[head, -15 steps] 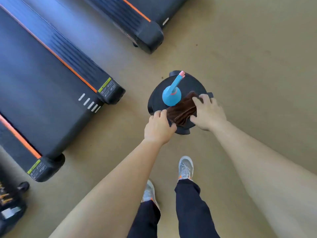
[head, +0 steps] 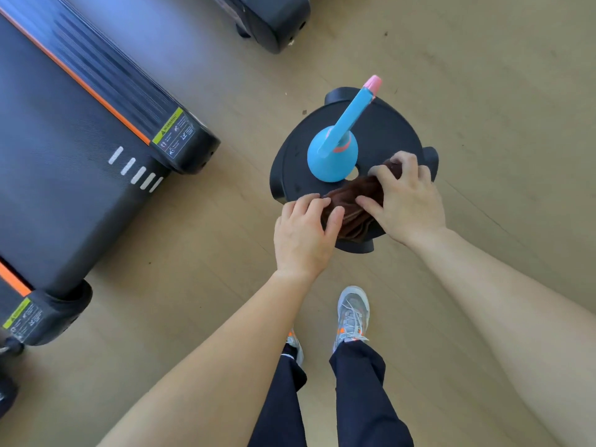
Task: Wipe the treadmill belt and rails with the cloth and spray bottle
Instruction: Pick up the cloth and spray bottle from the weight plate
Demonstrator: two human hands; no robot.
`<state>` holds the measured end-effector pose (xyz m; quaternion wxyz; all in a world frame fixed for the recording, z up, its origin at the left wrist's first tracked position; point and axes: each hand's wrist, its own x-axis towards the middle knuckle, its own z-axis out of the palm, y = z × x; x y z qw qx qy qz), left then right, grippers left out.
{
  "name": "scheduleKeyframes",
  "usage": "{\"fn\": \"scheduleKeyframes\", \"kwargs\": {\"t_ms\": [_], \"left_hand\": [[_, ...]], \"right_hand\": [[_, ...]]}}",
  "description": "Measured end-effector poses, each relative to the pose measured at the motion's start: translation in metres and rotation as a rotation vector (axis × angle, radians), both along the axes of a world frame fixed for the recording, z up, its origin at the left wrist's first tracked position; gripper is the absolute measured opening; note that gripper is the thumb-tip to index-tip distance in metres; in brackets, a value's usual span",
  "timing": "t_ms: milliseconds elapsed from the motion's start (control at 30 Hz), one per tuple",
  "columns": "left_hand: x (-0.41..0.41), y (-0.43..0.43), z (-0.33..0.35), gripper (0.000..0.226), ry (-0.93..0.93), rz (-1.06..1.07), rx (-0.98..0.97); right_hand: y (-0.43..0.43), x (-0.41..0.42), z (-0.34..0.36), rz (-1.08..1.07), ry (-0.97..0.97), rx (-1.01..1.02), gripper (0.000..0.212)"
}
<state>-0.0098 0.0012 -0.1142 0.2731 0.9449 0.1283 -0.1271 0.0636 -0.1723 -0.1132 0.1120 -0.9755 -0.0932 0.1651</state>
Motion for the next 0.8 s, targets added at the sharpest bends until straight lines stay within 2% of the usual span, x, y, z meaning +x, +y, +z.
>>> {"fn": "scheduleKeyframes", "kwargs": {"t_ms": [100, 233, 267, 367, 433, 533, 633, 800], "left_hand": [[0.002, 0.000, 0.002, 0.039, 0.024, -0.045, 0.018], [0.008, -0.008, 0.006, 0.064, 0.070, -0.063, 0.018], [0.010, -0.009, 0.006, 0.068, 0.096, -0.096, 0.045], [0.016, -0.006, 0.007, 0.057, 0.160, -0.193, 0.134], [0.018, -0.004, 0.008, 0.053, 0.177, -0.198, 0.115], [0.018, -0.004, 0.012, 0.046, 0.206, -0.160, 0.008], [0.017, 0.006, 0.017, 0.047, 0.290, -0.003, -0.167], [0.015, 0.049, 0.020, 0.043, 0.369, 0.210, -0.449]], "right_hand": [[-0.003, -0.007, 0.003, -0.055, 0.045, -0.028, 0.047], [-0.005, -0.015, 0.009, 0.038, -0.011, -0.076, 0.048], [-0.008, -0.016, 0.009, 0.083, -0.012, -0.061, 0.054], [-0.020, -0.024, 0.005, 0.324, 0.027, -0.097, 0.087], [-0.025, -0.027, 0.001, 0.450, 0.011, -0.161, 0.097], [-0.023, -0.025, -0.003, 0.541, -0.060, -0.205, 0.099], [-0.012, -0.024, -0.011, 0.590, -0.096, -0.149, 0.096], [0.016, -0.038, -0.027, 0.565, -0.193, -0.074, 0.083]]}}
